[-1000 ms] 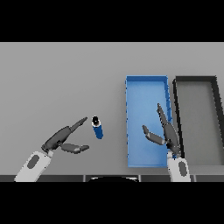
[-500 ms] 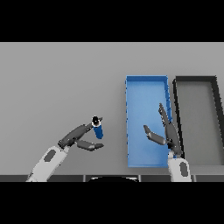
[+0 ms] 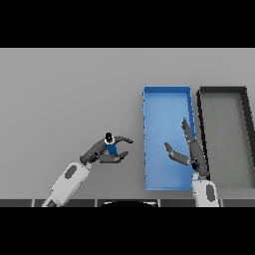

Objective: Pick up the blue pipe and place it into the blue bin.

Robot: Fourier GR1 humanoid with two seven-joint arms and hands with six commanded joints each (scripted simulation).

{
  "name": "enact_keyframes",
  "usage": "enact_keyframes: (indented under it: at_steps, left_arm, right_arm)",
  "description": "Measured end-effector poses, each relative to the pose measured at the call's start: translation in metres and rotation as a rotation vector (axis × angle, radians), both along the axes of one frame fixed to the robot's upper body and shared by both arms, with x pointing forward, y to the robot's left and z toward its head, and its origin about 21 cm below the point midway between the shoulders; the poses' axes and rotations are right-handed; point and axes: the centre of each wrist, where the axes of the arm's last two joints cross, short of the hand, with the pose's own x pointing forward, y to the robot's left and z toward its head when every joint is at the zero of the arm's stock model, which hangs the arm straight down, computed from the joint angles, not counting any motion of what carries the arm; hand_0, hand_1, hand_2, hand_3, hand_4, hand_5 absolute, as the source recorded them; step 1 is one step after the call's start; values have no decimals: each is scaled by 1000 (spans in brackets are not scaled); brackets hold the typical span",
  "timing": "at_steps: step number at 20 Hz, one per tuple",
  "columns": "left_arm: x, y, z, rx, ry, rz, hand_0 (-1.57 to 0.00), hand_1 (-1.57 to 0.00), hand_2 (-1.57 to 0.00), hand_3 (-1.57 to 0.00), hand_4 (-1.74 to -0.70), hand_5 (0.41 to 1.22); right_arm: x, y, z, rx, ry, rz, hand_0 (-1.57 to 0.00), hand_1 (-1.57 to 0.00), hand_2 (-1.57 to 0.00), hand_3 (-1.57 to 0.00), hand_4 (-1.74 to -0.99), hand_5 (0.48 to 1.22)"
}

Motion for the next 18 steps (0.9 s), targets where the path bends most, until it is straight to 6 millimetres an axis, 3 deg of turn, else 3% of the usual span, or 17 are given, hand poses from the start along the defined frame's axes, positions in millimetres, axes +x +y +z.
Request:
enact_keyframes:
  at_steps: [3, 6, 12, 18]
  left_arm:
    - [2, -3, -4, -17, 16, 42, -993, -1070, -1124, -1102, -1532, 1020]
    - [-7, -9, -4, -33, -23, 29, -1275, -1314, -1342, -1265, -1629, 1118]
    - [-8, -20, 10, -110, -131, 17, -1493, -1504, -1511, -1415, -1706, 1194]
    - [-7, -34, 56, -178, -226, -68, -1551, -1553, -1555, -1445, -1723, 1214]
  right_arm:
    - [-1, 3, 1, -3, -8, 6, 1, 1, 1, 1, -1262, 611]
    - [5, 4, 2, -2, 7, -3, 1, 1, 1, 1, -1258, 615]
    - [5, 4, 0, -14, -2, 9, 1, 1, 1, 1, -1248, 627]
    - [2, -2, -3, -40, -13, 6, 1, 1, 1, 1, -1217, 635]
